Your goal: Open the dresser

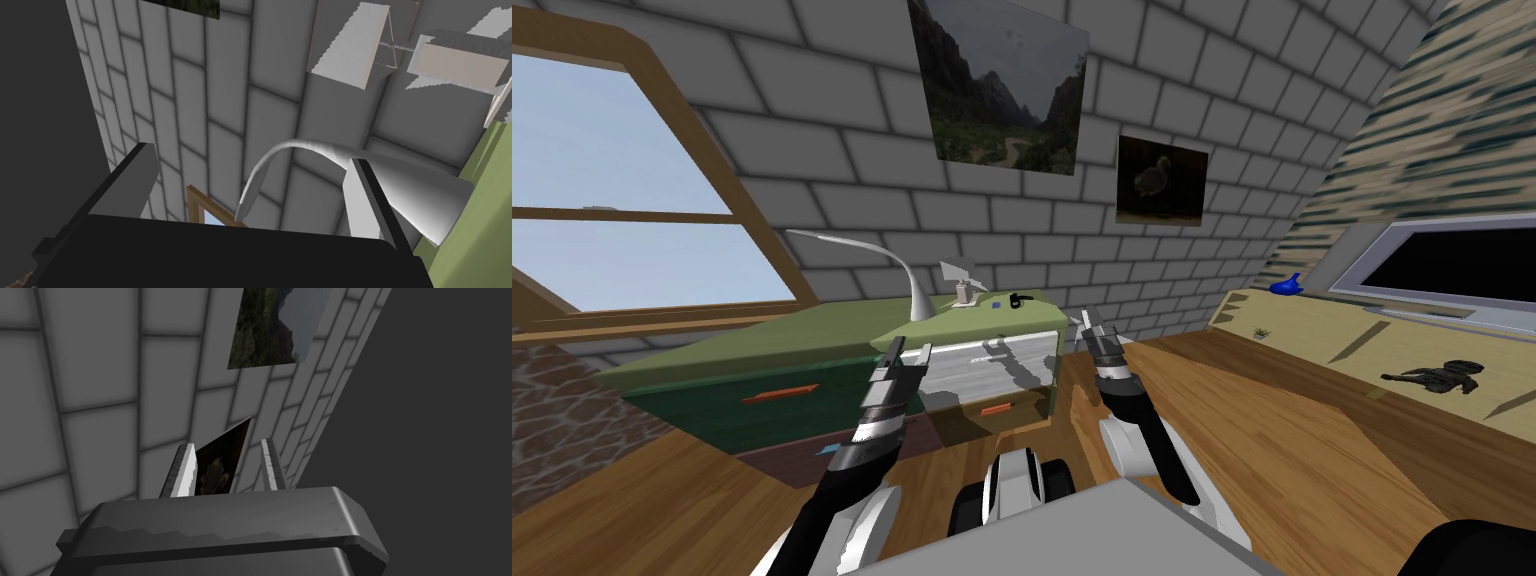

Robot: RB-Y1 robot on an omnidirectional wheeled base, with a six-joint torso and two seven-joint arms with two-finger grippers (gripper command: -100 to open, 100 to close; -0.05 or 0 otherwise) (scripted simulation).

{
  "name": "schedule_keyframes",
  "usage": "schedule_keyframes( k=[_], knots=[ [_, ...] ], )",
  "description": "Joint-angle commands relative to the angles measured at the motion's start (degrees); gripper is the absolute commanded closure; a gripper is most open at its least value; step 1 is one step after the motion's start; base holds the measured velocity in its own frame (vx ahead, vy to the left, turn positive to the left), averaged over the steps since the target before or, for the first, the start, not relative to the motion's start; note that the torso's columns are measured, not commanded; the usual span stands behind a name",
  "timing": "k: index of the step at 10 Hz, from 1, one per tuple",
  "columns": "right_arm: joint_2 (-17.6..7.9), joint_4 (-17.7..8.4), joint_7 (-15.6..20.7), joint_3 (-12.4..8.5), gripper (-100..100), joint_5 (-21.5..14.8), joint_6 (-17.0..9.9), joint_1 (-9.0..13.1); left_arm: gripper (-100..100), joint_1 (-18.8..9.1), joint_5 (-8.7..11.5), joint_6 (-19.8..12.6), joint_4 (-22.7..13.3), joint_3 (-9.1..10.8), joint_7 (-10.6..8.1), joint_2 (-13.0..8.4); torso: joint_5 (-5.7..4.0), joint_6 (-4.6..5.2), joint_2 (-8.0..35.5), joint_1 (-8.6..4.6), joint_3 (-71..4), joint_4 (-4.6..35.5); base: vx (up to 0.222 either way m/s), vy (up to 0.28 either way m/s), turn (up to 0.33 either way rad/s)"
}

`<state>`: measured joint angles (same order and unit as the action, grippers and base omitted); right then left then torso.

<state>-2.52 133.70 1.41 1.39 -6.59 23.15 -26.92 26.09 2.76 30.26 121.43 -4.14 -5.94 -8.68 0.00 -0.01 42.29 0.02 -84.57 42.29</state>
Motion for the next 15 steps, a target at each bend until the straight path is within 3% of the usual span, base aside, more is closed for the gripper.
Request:
schedule_keyframes(
  k=[1,9,15],
  knots=[
    [0.0,0.0,0.0,0.0,0,0.0,0.0,0.0,-100,-1.1,0.2,0.4,-4.3,0.10,-0.20,0.1,0.00,0.01,0.0,-0.02,0.0,0.0,0.018,-0.040,-0.001],
    [0.0,0.0,0.0,0.0,0,0.0,0.0,0.0,-100,-3.4,0.8,1.1,-14.9,0.24,-0.66,1.4,-0.01,0.01,0.0,-0.03,0.0,0.0,0.018,-0.035,-0.002],
    [0.0,0.0,0.0,0.0,0,0.0,0.0,0.0,-100,-5.1,1.2,1.5,-22.6,0.35,-0.99,0.7,0.00,0.01,0.0,0.00,0.0,0.0,0.018,-0.033,-0.002]
  ],
)
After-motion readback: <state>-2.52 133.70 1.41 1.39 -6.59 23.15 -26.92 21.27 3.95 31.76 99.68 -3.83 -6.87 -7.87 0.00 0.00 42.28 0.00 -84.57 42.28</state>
